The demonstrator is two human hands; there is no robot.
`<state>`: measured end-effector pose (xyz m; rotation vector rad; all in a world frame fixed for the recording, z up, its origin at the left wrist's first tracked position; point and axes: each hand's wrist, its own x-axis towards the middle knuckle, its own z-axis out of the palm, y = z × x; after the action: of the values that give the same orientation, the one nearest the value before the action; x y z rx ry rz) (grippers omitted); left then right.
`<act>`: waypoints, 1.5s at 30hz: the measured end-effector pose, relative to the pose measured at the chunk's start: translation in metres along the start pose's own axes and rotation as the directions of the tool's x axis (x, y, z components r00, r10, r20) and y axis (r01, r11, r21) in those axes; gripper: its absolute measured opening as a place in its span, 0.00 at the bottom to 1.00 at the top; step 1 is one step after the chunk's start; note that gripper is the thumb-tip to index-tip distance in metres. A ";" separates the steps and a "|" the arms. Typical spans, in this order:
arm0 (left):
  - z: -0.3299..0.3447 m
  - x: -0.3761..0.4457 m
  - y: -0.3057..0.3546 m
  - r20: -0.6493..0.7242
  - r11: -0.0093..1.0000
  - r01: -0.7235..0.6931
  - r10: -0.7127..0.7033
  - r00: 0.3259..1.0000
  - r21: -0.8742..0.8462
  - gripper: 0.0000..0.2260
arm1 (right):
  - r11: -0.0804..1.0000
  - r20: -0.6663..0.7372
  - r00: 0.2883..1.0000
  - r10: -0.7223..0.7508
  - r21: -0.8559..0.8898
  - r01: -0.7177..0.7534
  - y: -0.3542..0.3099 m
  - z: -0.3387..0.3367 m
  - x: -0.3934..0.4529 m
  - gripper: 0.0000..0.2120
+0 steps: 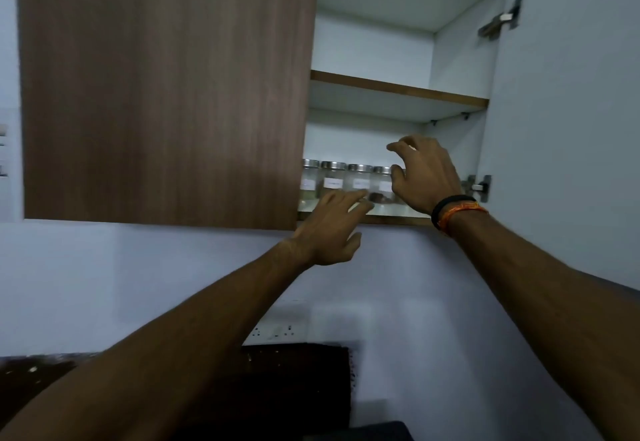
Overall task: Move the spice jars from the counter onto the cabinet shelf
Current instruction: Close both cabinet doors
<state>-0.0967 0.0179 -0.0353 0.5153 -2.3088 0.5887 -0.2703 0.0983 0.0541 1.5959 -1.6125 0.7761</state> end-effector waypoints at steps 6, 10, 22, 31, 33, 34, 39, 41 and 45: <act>0.020 0.041 0.065 -0.042 0.985 -0.125 0.121 0.992 -0.121 0.24 | 0.978 -0.069 0.990 0.123 -0.158 -0.132 0.064 -0.039 -0.036 0.21; 0.031 0.069 0.111 -0.079 0.961 -0.185 0.173 0.982 -0.204 0.26 | 0.948 -0.148 0.974 0.174 -0.243 -0.206 0.103 -0.070 -0.058 0.20; 0.042 0.145 0.268 -0.227 0.837 -0.349 0.276 0.934 -0.420 0.33 | 0.807 -0.320 0.921 0.220 -0.470 -0.357 0.185 -0.168 -0.118 0.20; 0.039 0.176 0.369 -0.198 0.798 -0.171 0.066 0.978 -0.577 0.49 | 0.733 -0.497 0.842 0.211 -0.489 -0.472 0.223 -0.219 -0.155 0.27; 0.038 0.180 0.384 -0.175 0.808 -0.133 0.038 0.984 -0.575 0.52 | 0.756 -0.540 0.799 0.263 -0.399 -0.519 0.233 -0.222 -0.158 0.27; 0.038 0.181 0.390 -0.161 0.811 -0.116 0.027 0.987 -0.573 0.54 | 0.775 -0.541 0.787 0.298 -0.344 -0.530 0.237 -0.223 -0.158 0.27; 0.036 0.183 0.407 -0.099 0.802 -0.032 -0.034 0.994 -0.597 0.55 | 0.863 -0.460 0.800 0.386 -0.125 -0.489 0.246 -0.220 -0.157 0.22; 0.034 0.182 0.408 -0.105 0.794 -0.021 -0.054 0.993 -0.608 0.53 | 0.866 -0.514 0.755 0.407 -0.045 -0.497 0.245 -0.217 -0.153 0.18; 0.034 0.181 0.402 -0.143 0.773 -0.043 -0.063 0.988 -0.633 0.53 | 0.835 -0.593 0.647 0.480 0.082 -0.544 0.241 -0.210 -0.146 0.19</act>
<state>-0.4427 0.2934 -0.0375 0.1406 -2.1710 -0.1801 -0.4981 0.3653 0.0671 0.6662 -1.5811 1.3135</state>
